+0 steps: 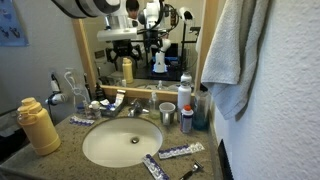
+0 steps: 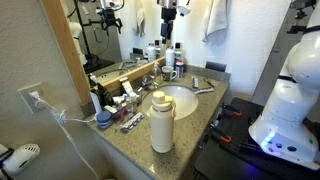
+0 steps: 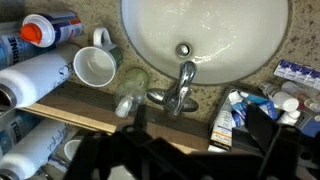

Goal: Press down on the liquid soap bottle

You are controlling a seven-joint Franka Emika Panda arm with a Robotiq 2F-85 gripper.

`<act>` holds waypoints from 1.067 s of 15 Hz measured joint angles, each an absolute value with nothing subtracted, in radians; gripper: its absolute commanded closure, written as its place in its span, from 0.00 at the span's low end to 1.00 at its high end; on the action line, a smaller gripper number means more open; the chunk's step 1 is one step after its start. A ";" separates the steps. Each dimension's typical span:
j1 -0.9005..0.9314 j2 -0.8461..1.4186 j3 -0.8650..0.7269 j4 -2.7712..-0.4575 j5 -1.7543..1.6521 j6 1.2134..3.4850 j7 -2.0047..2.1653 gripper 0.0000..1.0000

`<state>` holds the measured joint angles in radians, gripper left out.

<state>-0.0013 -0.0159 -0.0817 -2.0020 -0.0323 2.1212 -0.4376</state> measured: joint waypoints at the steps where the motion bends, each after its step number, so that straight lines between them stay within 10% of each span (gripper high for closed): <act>1: -0.011 0.006 -0.082 -1.991 -0.022 2.132 -0.455 0.00; 16: -0.087 0.327 -0.061 -1.814 -0.004 2.380 -0.422 0.00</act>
